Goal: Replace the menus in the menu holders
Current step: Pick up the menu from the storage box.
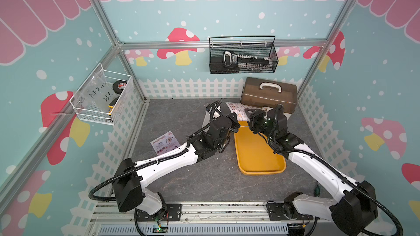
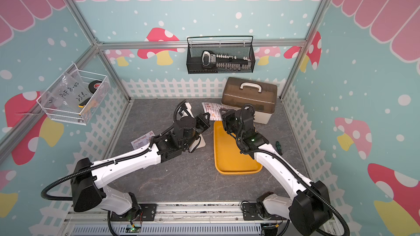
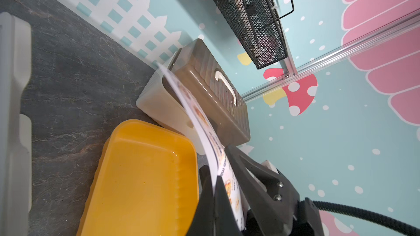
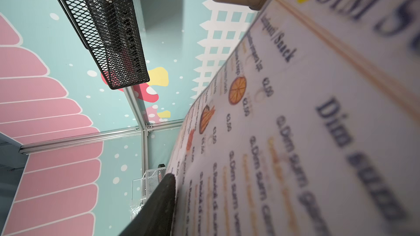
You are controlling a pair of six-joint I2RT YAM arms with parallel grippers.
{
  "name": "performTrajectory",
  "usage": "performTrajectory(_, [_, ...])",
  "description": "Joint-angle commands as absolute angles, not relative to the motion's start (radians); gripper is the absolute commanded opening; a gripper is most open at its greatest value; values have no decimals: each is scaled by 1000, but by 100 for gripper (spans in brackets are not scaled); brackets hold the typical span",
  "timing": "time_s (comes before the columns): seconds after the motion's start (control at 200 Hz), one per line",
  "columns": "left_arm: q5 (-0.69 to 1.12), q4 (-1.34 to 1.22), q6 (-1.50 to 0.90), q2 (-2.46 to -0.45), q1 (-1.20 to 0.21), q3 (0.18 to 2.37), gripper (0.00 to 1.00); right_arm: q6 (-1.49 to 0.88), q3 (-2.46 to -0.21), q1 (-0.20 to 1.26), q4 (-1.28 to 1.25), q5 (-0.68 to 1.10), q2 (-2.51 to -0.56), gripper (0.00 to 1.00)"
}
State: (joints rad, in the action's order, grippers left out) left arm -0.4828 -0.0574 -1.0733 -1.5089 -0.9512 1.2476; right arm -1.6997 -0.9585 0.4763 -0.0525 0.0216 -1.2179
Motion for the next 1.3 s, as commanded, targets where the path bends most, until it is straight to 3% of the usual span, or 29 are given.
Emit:
performTrajectory(0.0, [-548, -91, -1089, -1521, -951, 1251, 0, -1741, -987, 485, -46, -4, -1218, 47])
performTrajectory(0.22, [-550, -97, -1094, -1543, -950, 1259, 0, -1775, -968, 485, -66, -12, -1208, 47])
performTrajectory(0.33, [-546, -92, -1104, -1519, -950, 1235, 0, -1770, -942, 475, -70, -45, -1176, 60])
performTrajectory(0.475, [-567, -114, -1103, -1501, -948, 1211, 0, -1774, -937, 466, -71, -33, -1183, 64])
performTrajectory(1.201, [-517, -157, -1133, -1551, -948, 1216, 0, -1816, -974, 477, -163, 2, -1262, 40])
performTrajectory(1.296, [-515, -155, -1132, -1552, -948, 1222, 0, -1815, -970, 477, -155, -1, -1257, 30])
